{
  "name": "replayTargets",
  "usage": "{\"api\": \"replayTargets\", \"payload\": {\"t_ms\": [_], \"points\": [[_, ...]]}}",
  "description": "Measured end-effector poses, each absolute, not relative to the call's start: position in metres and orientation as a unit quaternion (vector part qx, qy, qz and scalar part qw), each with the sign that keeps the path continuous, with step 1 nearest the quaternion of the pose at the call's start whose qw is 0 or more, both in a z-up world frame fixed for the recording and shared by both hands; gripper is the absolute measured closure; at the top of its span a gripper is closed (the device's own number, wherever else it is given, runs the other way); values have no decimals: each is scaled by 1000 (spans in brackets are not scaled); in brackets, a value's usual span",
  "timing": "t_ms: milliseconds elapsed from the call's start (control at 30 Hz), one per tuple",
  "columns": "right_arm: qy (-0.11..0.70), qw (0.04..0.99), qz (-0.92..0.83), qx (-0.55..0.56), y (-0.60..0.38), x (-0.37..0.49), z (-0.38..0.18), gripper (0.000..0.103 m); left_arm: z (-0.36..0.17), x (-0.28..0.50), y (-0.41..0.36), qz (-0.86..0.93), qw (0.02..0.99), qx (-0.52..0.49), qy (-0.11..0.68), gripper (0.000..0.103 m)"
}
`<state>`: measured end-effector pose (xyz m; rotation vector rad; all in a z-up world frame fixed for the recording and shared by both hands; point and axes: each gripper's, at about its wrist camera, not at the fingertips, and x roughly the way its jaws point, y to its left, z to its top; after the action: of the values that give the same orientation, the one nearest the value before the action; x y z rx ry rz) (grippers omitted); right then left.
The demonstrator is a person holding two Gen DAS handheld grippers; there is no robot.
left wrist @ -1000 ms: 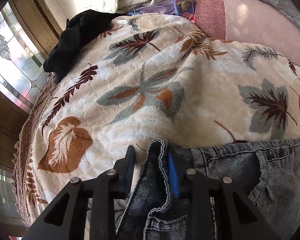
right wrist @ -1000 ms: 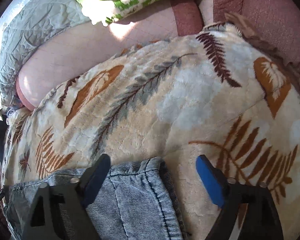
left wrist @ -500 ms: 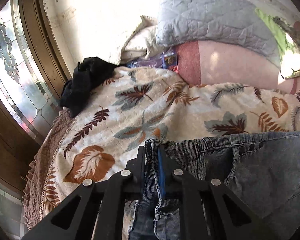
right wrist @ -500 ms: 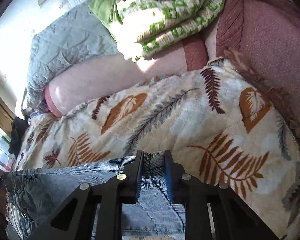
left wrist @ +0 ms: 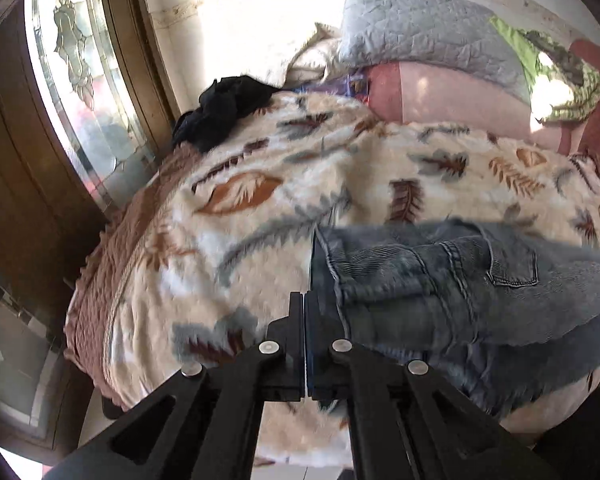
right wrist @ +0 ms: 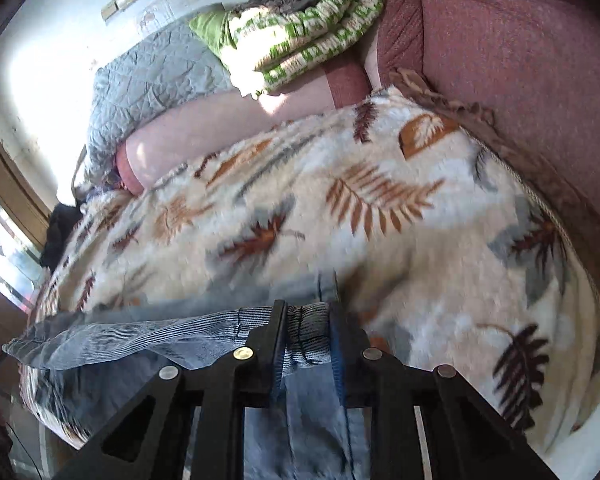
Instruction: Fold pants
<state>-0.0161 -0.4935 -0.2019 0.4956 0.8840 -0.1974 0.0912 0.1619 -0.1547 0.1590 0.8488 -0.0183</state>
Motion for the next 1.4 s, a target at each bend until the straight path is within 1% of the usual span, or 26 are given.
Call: {"api": "replayTargets", "payload": {"t_ms": [67, 167, 200, 300, 333, 367, 400, 467, 533, 667, 833, 1000, 1400], "points": [[453, 854, -84, 240, -487, -40, -228, 81, -186, 76, 174, 3, 892, 71, 447, 103], [489, 834, -71, 244, -482, -67, -257, 73, -213, 60, 185, 4, 874, 53, 483, 103], [492, 832, -71, 247, -483, -72, -259, 66, -215, 59, 186, 2, 871, 50, 488, 103], [470, 844, -84, 245, -488, -79, -244, 62, -203, 62, 184, -4, 881, 37, 472, 101], [457, 849, -85, 251, -490, -78, -236, 53, -197, 64, 184, -10, 886, 25, 463, 99], [445, 854, -85, 257, -490, -76, -229, 48, -191, 65, 184, -15, 890, 12, 456, 85], [433, 859, -87, 259, -489, -75, -222, 41, -187, 66, 184, -16, 893, 2, 449, 58], [420, 866, -85, 258, -480, -69, -213, 41, -183, 67, 184, 9, 898, -7, 439, 28], [415, 869, -76, 259, -467, -65, -213, 41, -182, 66, 183, 19, 901, -18, 432, 28], [418, 867, -55, 264, -443, -62, -220, 41, -189, 66, 177, -4, 884, -69, 463, 28], [417, 870, -41, 261, -423, -61, -222, 41, -193, 76, 163, -13, 866, -150, 477, 28], [412, 868, -33, 274, -416, -64, -226, 41, -208, 86, 148, -12, 837, -193, 511, 28], [404, 860, -14, 313, -409, -75, -246, 41, -223, 88, 128, -9, 810, -231, 539, 28]]}}
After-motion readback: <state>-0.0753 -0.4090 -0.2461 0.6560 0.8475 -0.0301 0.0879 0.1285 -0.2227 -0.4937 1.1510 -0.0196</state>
